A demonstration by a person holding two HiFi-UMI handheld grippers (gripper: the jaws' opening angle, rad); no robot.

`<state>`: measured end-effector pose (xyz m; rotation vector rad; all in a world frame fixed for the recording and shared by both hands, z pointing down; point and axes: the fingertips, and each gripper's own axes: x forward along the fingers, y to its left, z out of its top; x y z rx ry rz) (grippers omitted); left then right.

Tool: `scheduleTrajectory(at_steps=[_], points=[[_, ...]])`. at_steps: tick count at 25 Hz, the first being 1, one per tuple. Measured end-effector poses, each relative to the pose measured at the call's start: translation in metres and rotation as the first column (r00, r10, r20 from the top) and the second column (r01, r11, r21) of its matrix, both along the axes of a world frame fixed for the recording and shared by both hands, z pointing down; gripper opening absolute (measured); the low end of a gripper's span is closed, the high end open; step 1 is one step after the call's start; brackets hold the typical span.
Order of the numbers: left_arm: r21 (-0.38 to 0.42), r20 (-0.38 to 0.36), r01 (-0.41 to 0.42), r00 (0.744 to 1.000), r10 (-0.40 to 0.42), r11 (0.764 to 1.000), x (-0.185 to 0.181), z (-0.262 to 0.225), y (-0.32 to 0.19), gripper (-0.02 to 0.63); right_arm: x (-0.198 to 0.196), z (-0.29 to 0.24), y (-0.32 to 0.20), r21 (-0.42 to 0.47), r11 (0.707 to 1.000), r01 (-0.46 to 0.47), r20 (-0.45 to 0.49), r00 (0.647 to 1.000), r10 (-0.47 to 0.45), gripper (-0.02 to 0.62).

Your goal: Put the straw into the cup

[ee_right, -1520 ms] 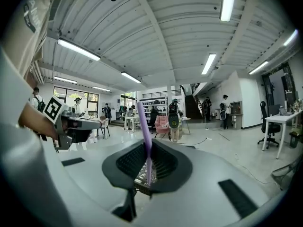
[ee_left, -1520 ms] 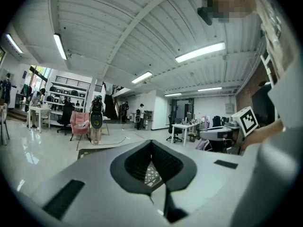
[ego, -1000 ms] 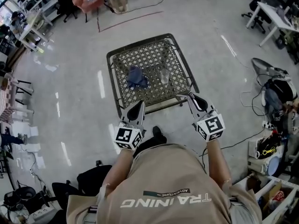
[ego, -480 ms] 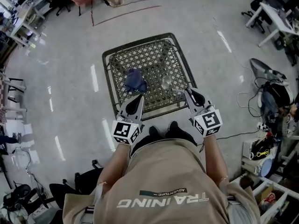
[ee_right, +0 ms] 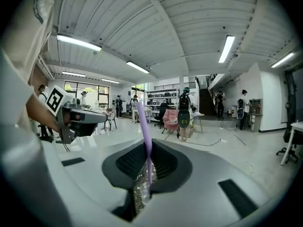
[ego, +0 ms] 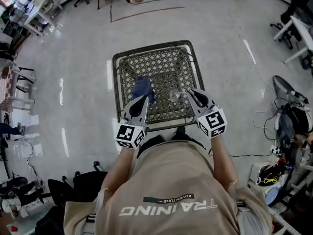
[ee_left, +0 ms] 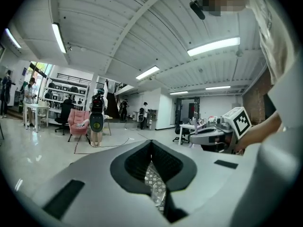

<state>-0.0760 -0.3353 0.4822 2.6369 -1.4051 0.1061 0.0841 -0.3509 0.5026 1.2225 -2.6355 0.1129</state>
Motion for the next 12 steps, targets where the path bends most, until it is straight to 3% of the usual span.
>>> scheduleTrajectory(at_steps=[6,12], points=[[0.002,0.009,0.09,0.996,-0.09,0.996,0.009,-0.004,-0.019,0.015,-0.003,0.016,-0.024,-0.03,0.994,0.106,-0.017,0.994,-0.106,0.04],[-0.005,0.031,0.116,0.993,-0.116,0.993,0.002,-0.003,-0.025,0.015,-0.016,0.053,-0.047,-0.089,0.986,0.14,-0.031,0.989,-0.143,0.04]])
